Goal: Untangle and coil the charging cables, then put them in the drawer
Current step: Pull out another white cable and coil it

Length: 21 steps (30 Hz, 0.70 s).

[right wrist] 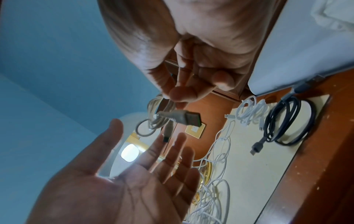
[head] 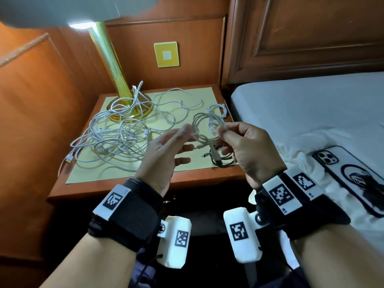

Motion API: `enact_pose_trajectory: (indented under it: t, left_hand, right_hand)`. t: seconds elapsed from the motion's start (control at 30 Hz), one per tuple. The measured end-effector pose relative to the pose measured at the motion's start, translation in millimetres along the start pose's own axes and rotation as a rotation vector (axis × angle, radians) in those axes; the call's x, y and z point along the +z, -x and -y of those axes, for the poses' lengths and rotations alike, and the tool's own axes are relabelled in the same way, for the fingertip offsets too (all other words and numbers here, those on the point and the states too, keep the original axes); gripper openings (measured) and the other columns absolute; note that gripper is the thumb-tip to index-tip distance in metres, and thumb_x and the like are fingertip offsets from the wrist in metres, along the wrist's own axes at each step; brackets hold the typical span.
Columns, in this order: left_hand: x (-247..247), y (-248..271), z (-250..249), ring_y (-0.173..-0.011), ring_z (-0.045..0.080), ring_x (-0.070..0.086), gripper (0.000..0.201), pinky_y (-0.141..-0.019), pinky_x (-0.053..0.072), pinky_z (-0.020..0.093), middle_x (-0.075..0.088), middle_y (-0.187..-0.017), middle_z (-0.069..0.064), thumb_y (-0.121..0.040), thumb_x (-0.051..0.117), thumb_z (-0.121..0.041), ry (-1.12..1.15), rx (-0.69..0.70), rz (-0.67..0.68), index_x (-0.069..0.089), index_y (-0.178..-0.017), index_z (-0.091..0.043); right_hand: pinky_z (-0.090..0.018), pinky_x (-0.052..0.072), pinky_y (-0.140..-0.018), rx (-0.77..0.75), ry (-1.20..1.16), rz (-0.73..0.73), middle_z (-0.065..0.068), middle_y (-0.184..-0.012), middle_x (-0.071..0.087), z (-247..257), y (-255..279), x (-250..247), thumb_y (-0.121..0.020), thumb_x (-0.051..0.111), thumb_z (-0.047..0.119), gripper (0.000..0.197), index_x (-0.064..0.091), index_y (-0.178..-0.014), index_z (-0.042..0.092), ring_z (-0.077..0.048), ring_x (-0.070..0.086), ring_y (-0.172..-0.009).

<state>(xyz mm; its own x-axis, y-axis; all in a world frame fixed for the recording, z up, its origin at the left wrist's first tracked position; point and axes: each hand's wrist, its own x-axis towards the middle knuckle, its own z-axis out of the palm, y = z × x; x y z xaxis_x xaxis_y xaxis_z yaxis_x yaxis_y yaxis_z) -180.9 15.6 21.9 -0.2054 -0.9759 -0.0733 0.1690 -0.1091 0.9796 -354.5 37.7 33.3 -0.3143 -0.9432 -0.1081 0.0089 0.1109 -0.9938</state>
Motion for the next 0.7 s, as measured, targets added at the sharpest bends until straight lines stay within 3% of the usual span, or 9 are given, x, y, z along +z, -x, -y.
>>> enact_pose_trajectory:
  t: [0.07, 0.13, 0.2, 0.27, 0.4, 0.5, 0.7]
  left_hand:
    - [0.9, 1.1, 1.5, -0.096, 0.021, 0.067, 0.044, -0.073, 0.051, 0.032, 0.074, -0.108, 0.011, -0.070, 0.079, -0.051, -0.084, 0.017, 0.008, 0.074, -0.100, -0.019]
    - [2.7, 2.1, 3.2, -0.093, 0.023, 0.070, 0.046, -0.073, 0.054, 0.032, 0.075, -0.102, 0.010, -0.070, 0.089, -0.038, -0.103, 0.003, 0.024, 0.071, -0.106, -0.015]
    - [6.1, 3.8, 5.4, -0.086, 0.024, 0.071, 0.052, -0.071, 0.056, 0.032, 0.075, -0.097, 0.013, -0.069, 0.084, -0.029, -0.078, -0.024, 0.049, 0.066, -0.114, -0.008]
    - [9.1, 5.2, 6.6, -0.076, 0.019, 0.069, 0.045, -0.066, 0.056, 0.030, 0.075, -0.089, 0.014, -0.074, 0.080, -0.024, -0.093, -0.009, 0.054, 0.065, -0.113, -0.008]
    - [5.8, 3.5, 7.0, -0.071, 0.013, 0.069, 0.030, -0.060, 0.053, 0.024, 0.076, -0.077, 0.004, -0.082, 0.078, -0.016, -0.198, 0.028, 0.040, 0.065, -0.109, -0.011]
    - [0.5, 2.2, 6.5, -0.071, 0.012, 0.068, 0.027, -0.061, 0.052, 0.024, 0.075, -0.077, 0.002, -0.084, 0.078, -0.015, -0.239, 0.033, 0.058, 0.067, -0.109, -0.010]
    - [-4.4, 1.0, 9.2, -0.070, 0.014, 0.065, 0.007, -0.064, 0.052, 0.028, 0.073, -0.075, 0.005, -0.085, 0.078, -0.013, -0.335, 0.030, 0.081, 0.075, -0.091, -0.013]
  right_hand:
    - [-0.012, 0.038, -0.043, 0.038, -0.060, -0.031, -0.001, -0.073, 0.074, 1.7, 1.0, -1.6, -0.091, 0.072, 0.019, 0.003, 0.072, -0.089, 0.016, -0.009, 0.057, -0.051]
    - [-0.012, 0.037, -0.040, 0.074, -0.118, -0.050, -0.002, -0.074, 0.075, 1.9, 1.4, -2.4, -0.090, 0.072, 0.016, 0.009, 0.071, -0.082, 0.016, -0.010, 0.056, -0.051]
    - [-0.013, 0.037, -0.040, 0.107, -0.143, -0.039, -0.001, -0.076, 0.076, 1.5, 3.3, -0.6, -0.089, 0.073, 0.017, 0.013, 0.070, -0.077, 0.017, -0.010, 0.055, -0.051]
    - [-0.013, 0.036, -0.040, 0.128, -0.163, -0.018, -0.001, -0.079, 0.077, -0.4, 4.2, 2.4, -0.088, 0.074, 0.018, 0.012, 0.070, -0.077, 0.016, -0.009, 0.052, -0.051]
    - [-0.020, 0.038, -0.050, 0.088, -0.029, -0.022, -0.002, -0.075, 0.071, -4.5, -0.4, -1.5, -0.082, 0.079, 0.024, 0.014, 0.071, -0.075, 0.016, -0.010, 0.053, -0.056]
    - [-0.021, 0.039, -0.056, 0.008, 0.091, -0.001, 0.004, -0.063, 0.065, -3.0, -3.5, -10.3, -0.082, 0.080, 0.027, 0.013, 0.073, -0.083, 0.017, -0.008, 0.056, -0.056]
    - [-0.020, 0.042, -0.059, -0.122, 0.248, 0.055, 0.004, -0.062, 0.068, -1.2, 0.4, -13.4, -0.094, 0.069, 0.026, 0.010, 0.071, -0.096, 0.017, -0.001, 0.059, -0.050]
